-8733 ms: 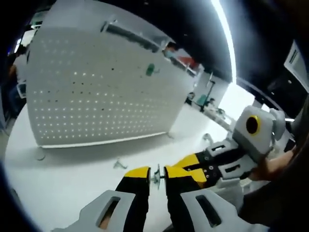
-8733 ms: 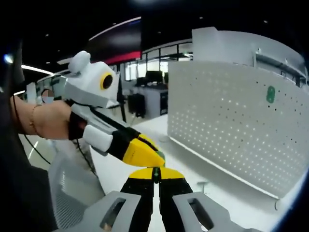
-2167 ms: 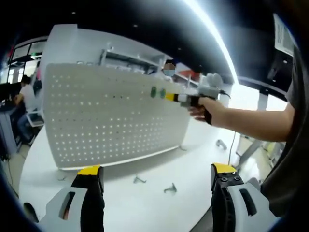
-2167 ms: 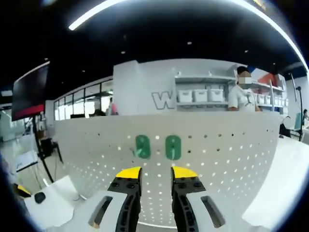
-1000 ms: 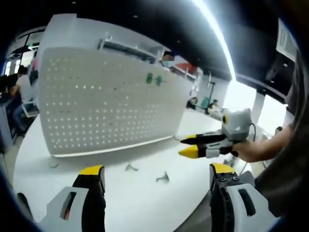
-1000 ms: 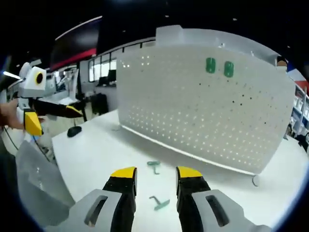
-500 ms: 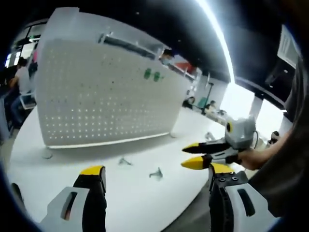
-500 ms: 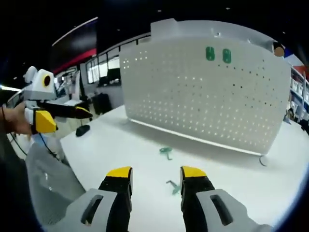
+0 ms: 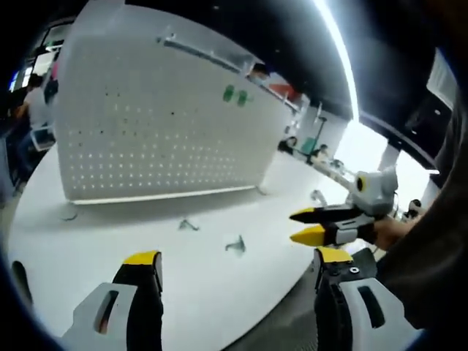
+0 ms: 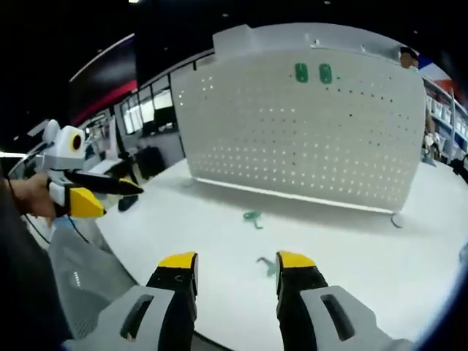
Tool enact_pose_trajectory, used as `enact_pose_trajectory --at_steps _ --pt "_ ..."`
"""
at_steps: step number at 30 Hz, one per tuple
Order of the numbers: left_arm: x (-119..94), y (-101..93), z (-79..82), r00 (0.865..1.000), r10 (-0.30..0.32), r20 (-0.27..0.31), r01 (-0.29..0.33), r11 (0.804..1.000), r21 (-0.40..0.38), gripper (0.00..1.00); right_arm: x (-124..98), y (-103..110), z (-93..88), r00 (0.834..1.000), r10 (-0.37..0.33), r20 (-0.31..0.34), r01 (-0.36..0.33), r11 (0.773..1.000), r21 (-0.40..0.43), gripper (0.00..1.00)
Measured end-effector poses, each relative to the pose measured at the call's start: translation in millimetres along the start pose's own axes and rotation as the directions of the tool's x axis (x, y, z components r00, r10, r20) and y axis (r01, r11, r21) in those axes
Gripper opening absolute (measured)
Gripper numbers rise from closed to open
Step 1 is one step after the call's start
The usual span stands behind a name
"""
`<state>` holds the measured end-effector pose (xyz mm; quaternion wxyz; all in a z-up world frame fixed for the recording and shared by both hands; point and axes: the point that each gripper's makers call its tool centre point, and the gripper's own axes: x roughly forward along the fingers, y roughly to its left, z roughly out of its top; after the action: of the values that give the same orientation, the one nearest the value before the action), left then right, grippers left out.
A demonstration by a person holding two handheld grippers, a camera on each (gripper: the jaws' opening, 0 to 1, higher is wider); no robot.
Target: Insert the hook assembly into the mounting plate slot until the hook locks in place.
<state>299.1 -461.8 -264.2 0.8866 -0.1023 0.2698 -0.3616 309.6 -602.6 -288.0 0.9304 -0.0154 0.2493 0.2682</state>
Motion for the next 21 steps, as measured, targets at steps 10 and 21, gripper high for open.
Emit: enact_pose_trajectory --at_steps 10,21 --pt "15 8.0 -17.9 0.998 -0.003 -0.060 0.002 1.000 -0.024 0.82 -2 -2 -2.9 1.000 -0.001 0.010 0.001 1.000 0.009 0.41" --pt "48 35.4 -21.2 0.996 0.022 -0.090 -0.021 1.000 0.013 0.77 1 -1 -5.6 1.000 0.015 0.002 -0.015 0.999 0.039 0.40"
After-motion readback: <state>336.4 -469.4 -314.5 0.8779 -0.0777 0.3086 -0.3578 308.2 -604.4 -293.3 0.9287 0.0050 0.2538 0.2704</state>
